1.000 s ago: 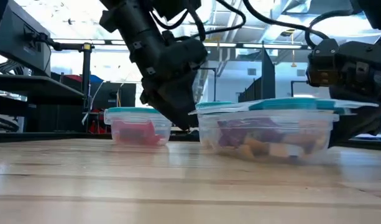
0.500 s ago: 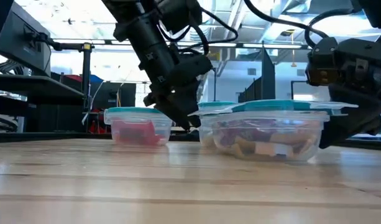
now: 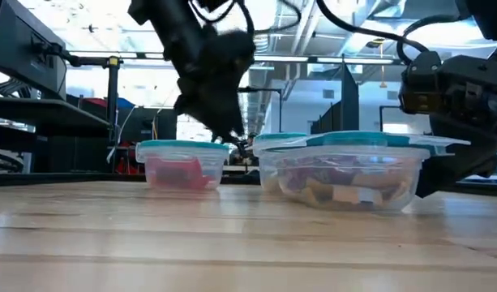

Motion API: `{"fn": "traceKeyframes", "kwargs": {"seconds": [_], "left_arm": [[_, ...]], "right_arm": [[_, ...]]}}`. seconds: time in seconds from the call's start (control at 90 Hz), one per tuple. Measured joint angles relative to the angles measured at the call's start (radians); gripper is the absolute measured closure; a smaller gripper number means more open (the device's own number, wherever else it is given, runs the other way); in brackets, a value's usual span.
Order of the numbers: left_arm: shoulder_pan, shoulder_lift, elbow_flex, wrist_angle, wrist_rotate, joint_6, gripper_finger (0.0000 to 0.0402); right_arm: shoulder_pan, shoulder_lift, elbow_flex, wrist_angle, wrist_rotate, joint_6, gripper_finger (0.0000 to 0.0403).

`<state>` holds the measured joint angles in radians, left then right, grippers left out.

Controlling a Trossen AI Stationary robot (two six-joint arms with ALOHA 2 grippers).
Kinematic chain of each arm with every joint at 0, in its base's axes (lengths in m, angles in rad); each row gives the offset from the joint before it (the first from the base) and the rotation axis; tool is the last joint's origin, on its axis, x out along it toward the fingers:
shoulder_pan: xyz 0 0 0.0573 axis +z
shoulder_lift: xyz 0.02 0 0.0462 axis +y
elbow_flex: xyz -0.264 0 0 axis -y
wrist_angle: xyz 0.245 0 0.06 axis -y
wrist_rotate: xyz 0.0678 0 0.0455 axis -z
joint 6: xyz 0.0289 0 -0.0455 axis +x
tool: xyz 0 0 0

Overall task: Sort candy
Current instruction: Close the center transparent bin with the lid

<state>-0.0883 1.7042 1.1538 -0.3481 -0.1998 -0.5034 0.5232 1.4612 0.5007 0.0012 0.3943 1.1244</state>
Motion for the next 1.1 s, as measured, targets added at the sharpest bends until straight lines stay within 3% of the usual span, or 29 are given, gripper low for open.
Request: {"fn": "traceKeyframes", "kwargs": {"seconds": [0.622, 1.1], "left_arm": [[-0.027, 0.069, -0.004, 0.116, 0.038, 0.009, 0.0238], [0.063, 0.079, -0.003, 0.196, 0.008, 0.072, 0.0238]], "right_arm": [[-0.002, 0.0, 0.0, 0.003, 0.0, 0.0, 0.0403], [-0.001, 0.0, 0.0, 0.007, -0.002, 0.0, 0.0403]]}}
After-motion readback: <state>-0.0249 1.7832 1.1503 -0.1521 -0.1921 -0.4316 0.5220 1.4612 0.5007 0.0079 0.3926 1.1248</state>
